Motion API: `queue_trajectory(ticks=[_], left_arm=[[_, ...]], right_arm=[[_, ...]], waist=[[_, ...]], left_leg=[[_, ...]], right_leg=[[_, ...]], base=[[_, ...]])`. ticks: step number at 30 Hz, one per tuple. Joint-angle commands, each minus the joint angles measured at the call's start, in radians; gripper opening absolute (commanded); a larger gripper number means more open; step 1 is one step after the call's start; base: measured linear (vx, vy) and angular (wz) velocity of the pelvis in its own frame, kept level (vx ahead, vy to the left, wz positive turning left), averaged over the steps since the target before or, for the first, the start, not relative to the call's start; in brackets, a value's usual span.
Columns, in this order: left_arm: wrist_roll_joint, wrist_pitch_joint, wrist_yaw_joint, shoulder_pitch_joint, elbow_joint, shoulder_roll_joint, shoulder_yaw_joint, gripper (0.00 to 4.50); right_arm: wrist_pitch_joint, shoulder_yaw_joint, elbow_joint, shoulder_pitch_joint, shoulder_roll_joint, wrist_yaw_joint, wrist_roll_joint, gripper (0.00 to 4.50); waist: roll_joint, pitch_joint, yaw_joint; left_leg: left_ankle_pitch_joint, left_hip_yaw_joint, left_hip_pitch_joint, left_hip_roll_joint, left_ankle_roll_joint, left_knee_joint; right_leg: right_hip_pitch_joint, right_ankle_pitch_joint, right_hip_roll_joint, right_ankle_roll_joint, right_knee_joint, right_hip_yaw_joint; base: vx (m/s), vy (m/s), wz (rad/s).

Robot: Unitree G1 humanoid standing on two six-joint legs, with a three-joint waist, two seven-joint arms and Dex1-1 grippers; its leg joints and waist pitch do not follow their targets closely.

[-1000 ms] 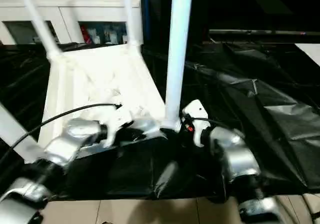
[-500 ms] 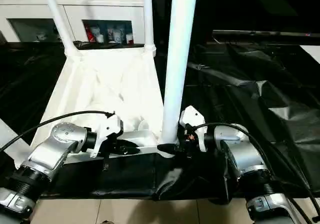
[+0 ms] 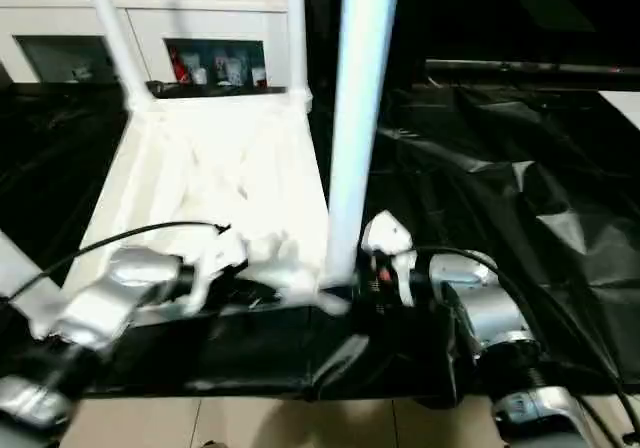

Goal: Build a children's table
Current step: Rotate leg to tighten

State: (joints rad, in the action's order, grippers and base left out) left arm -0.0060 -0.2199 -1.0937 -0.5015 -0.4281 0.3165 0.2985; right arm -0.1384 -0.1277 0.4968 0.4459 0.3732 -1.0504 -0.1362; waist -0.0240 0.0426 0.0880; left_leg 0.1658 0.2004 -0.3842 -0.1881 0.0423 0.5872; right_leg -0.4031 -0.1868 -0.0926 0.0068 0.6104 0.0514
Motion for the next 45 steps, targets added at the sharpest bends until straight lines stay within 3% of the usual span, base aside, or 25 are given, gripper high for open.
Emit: queue_trajectory(ticks=[1, 4, 5, 6, 7, 8, 10, 11, 13, 15, 18, 22, 26, 29, 39, 45], left_arm=[[0.004, -0.001, 0.126, -0.052, -0.065, -0.075, -0.024, 0.00], [0.026, -0.011, 0.230, -0.092, -0.116, -0.131, -0.034, 0.00], [0.035, -0.013, 0.281, -0.116, -0.142, -0.165, -0.035, 0.00], [0.039, -0.014, 0.298, -0.122, -0.150, -0.174, -0.035, 0.00], [0.044, -0.015, 0.322, -0.130, -0.159, -0.186, -0.036, 0.00], [0.051, -0.020, 0.360, -0.143, -0.175, -0.213, -0.037, 0.00], [0.055, -0.019, 0.372, -0.148, -0.181, -0.226, -0.035, 0.00], [0.058, -0.016, 0.378, -0.149, -0.184, -0.230, -0.034, 0.00], [0.057, 0.000, 0.361, -0.147, -0.188, -0.230, -0.029, 0.00], [0.053, 0.013, 0.333, -0.141, -0.182, -0.223, -0.025, 0.00], [0.044, 0.034, 0.283, -0.126, -0.169, -0.203, -0.016, 0.00], [0.006, 0.063, 0.146, -0.083, -0.105, -0.155, 0.001, 0.00], [-0.034, 0.058, 0.013, -0.037, -0.027, -0.101, 0.021, 0.00], [-0.057, 0.041, -0.092, -0.001, 0.023, -0.040, 0.038, 0.00], [-0.072, 0.013, -0.158, 0.041, 0.081, 0.020, 0.026, 0.00], [-0.075, 0.005, -0.160, 0.046, 0.095, 0.026, 0.024, 0.00]], right_arm=[[-0.042, 0.028, 0.039, 0.010, -0.076, 0.207, 0.029, 2.65], [-0.071, 0.060, 0.041, 0.002, -0.142, 0.351, 0.033, 2.63], [-0.082, 0.073, 0.036, 0.000, -0.185, 0.434, 0.039, 2.63], [-0.086, 0.077, 0.035, -0.001, -0.197, 0.456, 0.041, 2.63], [-0.092, 0.079, 0.031, -0.002, -0.212, 0.479, 0.041, 2.63], [-0.096, 0.072, 0.013, -0.008, -0.244, 0.512, 0.048, 2.63], [-0.085, 0.061, -0.003, -0.013, -0.267, 0.527, 0.056, 2.63], [-0.080, 0.059, -0.009, -0.014, -0.276, 0.534, 0.059, 2.63], [-0.066, 0.058, -0.035, -0.015, -0.295, 0.501, 0.032, 2.63], [-0.073, 0.059, -0.049, -0.015, -0.295, 0.468, 0.011, 3.19], [-0.104, 0.057, -0.076, -0.018, -0.269, 0.402, -0.023, 3.35], [-0.144, -0.005, -0.138, -0.039, -0.144, 0.189, -0.042, 3.80], [-0.146, -0.038, -0.176, -0.054, -0.032, 0.025, -0.048, 3.95], [-0.096, -0.053, -0.160, -0.047, 0.058, -0.086, -0.024, 3.95], [-0.038, -0.084, -0.123, -0.023, 0.097, -0.168, -0.008, 3.95], [-0.007, -0.088, -0.085, -0.012, 0.085, -0.178, -0.004, 3.37]], waist=[[0.018, -0.053, -0.002], [0.017, -0.055, -0.009], [0.012, -0.053, -0.006], [0.014, -0.055, -0.007], [0.007, -0.056, -0.005], [0.011, -0.056, -0.006], [0.001, -0.058, -0.004], [0.005, -0.059, -0.005], [0.003, -0.059, -0.003], [0.003, -0.059, -0.002], [0.003, -0.058, -0.002], [0.005, -0.057, 0.000], [0.005, -0.060, 0.005], [0.003, -0.059, 0.007], [0.008, -0.057, 0.014], [0.010, -0.057, 0.011]], left_leg=[[0.283, -0.022, 0.020, -0.039, -0.016, -0.074], [0.294, -0.026, 0.018, -0.036, 0.007, -0.077], [0.302, -0.024, 0.026, -0.037, 0.009, -0.076], [0.307, -0.024, 0.026, -0.035, 0.010, -0.076], [0.302, -0.026, 0.024, -0.036, 0.012, -0.077], [0.298, -0.025, 0.021, -0.036, 0.009, -0.077], [0.299, -0.025, 0.023, -0.035, 0.007, -0.076], [0.291, -0.025, 0.020, -0.034, 0.002, -0.076], [0.287, -0.024, 0.019, -0.034, -0.007, -0.076], [0.294, -0.024, 0.020, -0.035, -0.011, -0.077], [0.291, -0.025, 0.017, -0.035, -0.019, -0.077], [0.282, -0.024, 0.015, -0.039, -0.033, -0.077], [0.246, -0.021, 0.014, -0.041, -0.052, -0.072], [0.257, -0.019, 0.018, -0.046, -0.052, -0.072], [0.269, -0.021, 0.019, -0.046, -0.037, -0.074], [0.250, -0.019, 0.016, -0.043, -0.047, -0.071]], right_leg=[[0.036, -0.332, -0.054, -0.194, -0.087, -0.037], [0.037, -0.371, -0.055, -0.164, -0.092, -0.036], [0.029, -0.365, -0.052, -0.164, -0.095, -0.037], [0.029, -0.356, -0.051, -0.164, -0.096, -0.038], [0.032, -0.346, -0.053, -0.165, -0.093, -0.037], [0.034, -0.323, -0.051, -0.165, -0.093, -0.036], [0.033, -0.296, -0.050, -0.168, -0.091, -0.037], [0.036, -0.274, -0.050, -0.173, -0.090, -0.037], [0.036, -0.262, -0.050, -0.174, -0.090, -0.037], [0.037, -0.273, -0.050, -0.172, -0.092, -0.036], [0.038, -0.276, -0.051, -0.171, -0.091, -0.036], [0.041, -0.253, -0.051, -0.178, -0.090, -0.036], [0.043, -0.207, -0.051, -0.201, -0.081, -0.035], [0.039, -0.223, -0.052, -0.217, -0.081, -0.034], [0.037, -0.258, -0.054, -0.216, -0.081, -0.036], [0.040, -0.237, -0.051, -0.222, -0.079, -0.036]], base=[[0.000, 0.000, 0.00], [0.000, 0.000, 0.00], [0.000, 0.000, 0.00], [0.000, 0.000, 0.00], [0.000, 0.000, 0.00], [0.000, 0.000, 0.00], [0.000, 0.000, 0.00], [0.000, 0.000, 0.00], [0.000, 0.000, 0.00], [0.000, 0.000, 0.00], [0.000, 0.000, 0.00], [0.000, 0.000, 0.00], [0.000, 0.000, 0.00], [0.000, 0.000, 0.00], [0.000, 0.000, 0.00], [0.000, 0.000, 0.00]])
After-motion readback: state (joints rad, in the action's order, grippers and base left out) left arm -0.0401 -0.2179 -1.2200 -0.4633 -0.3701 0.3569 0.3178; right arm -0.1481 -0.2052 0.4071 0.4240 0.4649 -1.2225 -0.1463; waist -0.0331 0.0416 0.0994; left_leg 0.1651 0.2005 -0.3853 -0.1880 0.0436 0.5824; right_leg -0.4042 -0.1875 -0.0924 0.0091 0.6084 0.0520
